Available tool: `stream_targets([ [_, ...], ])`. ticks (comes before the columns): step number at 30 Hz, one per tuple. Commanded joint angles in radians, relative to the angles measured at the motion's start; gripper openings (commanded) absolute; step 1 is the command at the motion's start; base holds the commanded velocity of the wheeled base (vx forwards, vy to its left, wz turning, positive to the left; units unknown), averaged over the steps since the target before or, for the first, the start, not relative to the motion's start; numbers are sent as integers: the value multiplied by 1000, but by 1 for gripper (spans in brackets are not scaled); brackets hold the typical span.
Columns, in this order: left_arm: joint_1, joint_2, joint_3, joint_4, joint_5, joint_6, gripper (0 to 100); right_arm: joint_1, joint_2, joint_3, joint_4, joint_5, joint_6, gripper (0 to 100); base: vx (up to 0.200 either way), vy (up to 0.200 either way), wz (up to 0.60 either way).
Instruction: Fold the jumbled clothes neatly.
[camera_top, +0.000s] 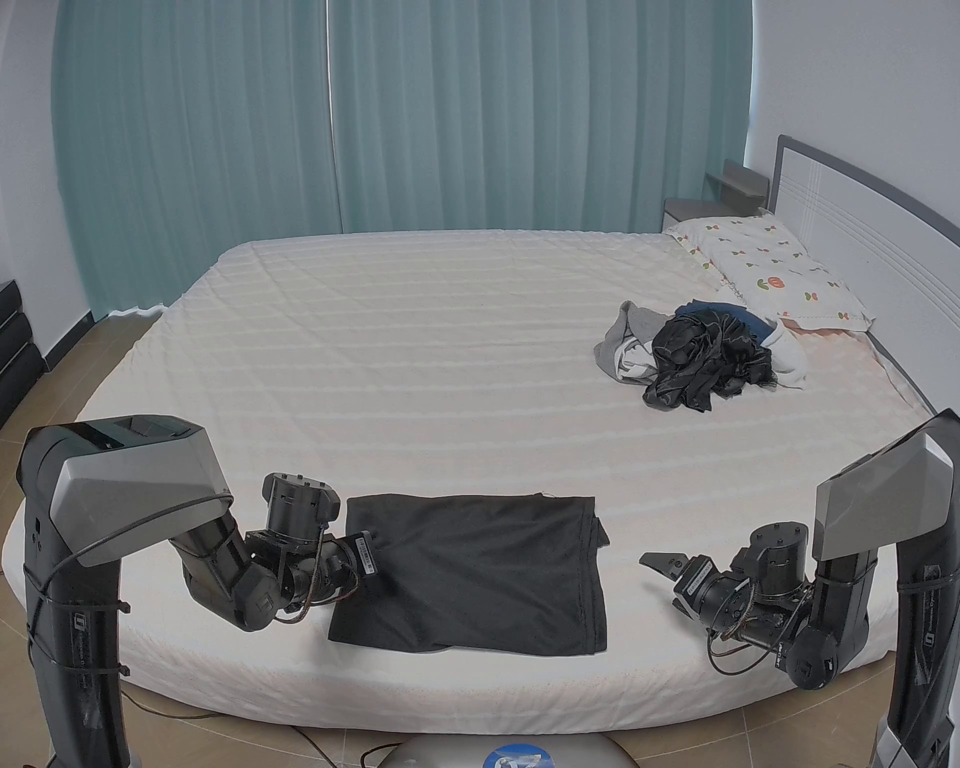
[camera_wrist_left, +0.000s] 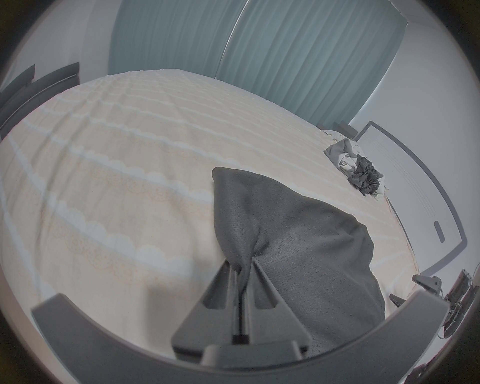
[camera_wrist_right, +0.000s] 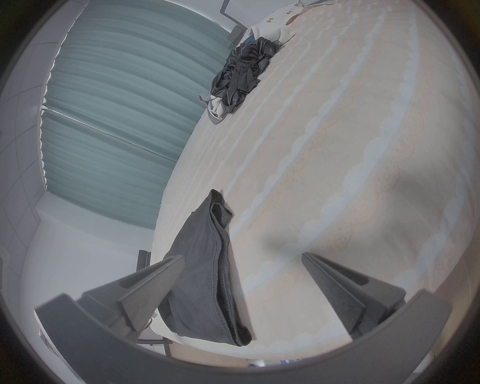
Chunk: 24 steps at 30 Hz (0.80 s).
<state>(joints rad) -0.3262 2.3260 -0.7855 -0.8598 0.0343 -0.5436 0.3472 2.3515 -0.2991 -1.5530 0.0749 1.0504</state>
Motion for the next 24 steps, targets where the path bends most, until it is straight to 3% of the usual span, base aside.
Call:
stream_targets([
  [1,4,1,-1,1,-1,-1,0,1,0,0,-4,0,0,100,0,200,0],
  [24,7,6,12,2,-1,-1,0,-2,0,0,-2,-1,-1,100,0,200,0],
])
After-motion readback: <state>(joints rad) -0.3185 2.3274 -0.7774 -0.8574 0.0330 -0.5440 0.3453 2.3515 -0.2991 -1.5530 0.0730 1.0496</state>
